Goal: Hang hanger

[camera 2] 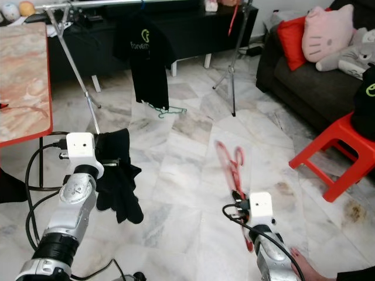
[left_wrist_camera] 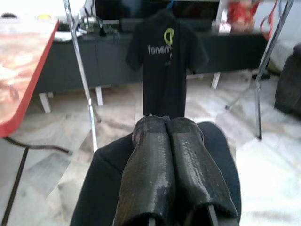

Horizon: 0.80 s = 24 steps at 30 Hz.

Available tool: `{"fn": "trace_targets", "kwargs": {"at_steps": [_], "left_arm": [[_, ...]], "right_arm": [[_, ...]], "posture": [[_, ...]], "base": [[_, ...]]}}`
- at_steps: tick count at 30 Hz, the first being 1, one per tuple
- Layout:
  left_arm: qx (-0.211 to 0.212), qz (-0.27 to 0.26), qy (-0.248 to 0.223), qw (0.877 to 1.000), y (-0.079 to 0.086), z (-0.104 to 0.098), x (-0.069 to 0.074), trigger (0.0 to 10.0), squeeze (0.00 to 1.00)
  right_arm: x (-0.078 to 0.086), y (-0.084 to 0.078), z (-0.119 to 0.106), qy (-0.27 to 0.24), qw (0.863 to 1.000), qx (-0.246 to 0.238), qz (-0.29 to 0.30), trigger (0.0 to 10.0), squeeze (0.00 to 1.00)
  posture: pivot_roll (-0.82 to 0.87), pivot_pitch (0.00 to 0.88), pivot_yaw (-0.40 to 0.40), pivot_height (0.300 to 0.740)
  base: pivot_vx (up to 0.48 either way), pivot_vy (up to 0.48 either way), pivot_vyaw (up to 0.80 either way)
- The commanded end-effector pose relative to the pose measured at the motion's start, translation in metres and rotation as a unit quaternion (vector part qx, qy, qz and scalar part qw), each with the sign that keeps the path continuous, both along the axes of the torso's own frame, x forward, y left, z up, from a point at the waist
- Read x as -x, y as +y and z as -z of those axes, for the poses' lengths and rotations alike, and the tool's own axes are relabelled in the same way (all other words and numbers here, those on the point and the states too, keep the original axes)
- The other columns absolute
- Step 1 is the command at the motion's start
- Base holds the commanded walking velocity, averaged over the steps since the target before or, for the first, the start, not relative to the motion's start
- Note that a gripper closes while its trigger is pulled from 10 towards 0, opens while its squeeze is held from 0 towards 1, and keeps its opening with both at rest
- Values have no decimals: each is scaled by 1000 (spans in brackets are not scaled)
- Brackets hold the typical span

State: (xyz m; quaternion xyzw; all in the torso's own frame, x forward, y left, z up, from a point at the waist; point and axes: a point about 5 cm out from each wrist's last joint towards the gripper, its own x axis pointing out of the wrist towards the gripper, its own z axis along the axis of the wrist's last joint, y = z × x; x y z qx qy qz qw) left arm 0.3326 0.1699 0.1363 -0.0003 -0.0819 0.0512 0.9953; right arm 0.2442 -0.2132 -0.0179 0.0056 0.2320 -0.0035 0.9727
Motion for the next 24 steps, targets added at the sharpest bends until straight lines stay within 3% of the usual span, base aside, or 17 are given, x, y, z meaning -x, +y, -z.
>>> {"fn": "trace_targets", "kwargs": {"at_steps": [1,4,6,11,17,24], "left_arm": [[10,4,-39,999,-1,-14,3,10000,0],[14,4,-48,999,-1,-17,7,10000,0],[15,10,-57,998,-4,-21,14,10000,0],[19,26,-61,998,-9,-23,22,10000,0],[29,34,-66,997,-13,-26,25,10000,0],[38,45,-69,996,-17,-31,24,10000,0]], "right_arm": [[6,0,10,24,1000,3,18,10000,0],[14,3,22,62,998,9,31,10000,0],[28,6,36,105,994,25,34,10000,0],[45,2,49,148,987,37,56,10000,0],[59,-5,56,171,978,23,120,10000,0],[64,-2,60,186,976,25,113,10000,0]], "posture": [[-25,59,-49,740],[-16,55,-54,740],[-1,50,-54,740],[3,42,-54,740],[6,21,-45,740],[2,9,-40,740]], "base": [[0,0,0],[0,0,0],[0,0,0],[0,0,0],[0,0,0],[0,0,0]]}}
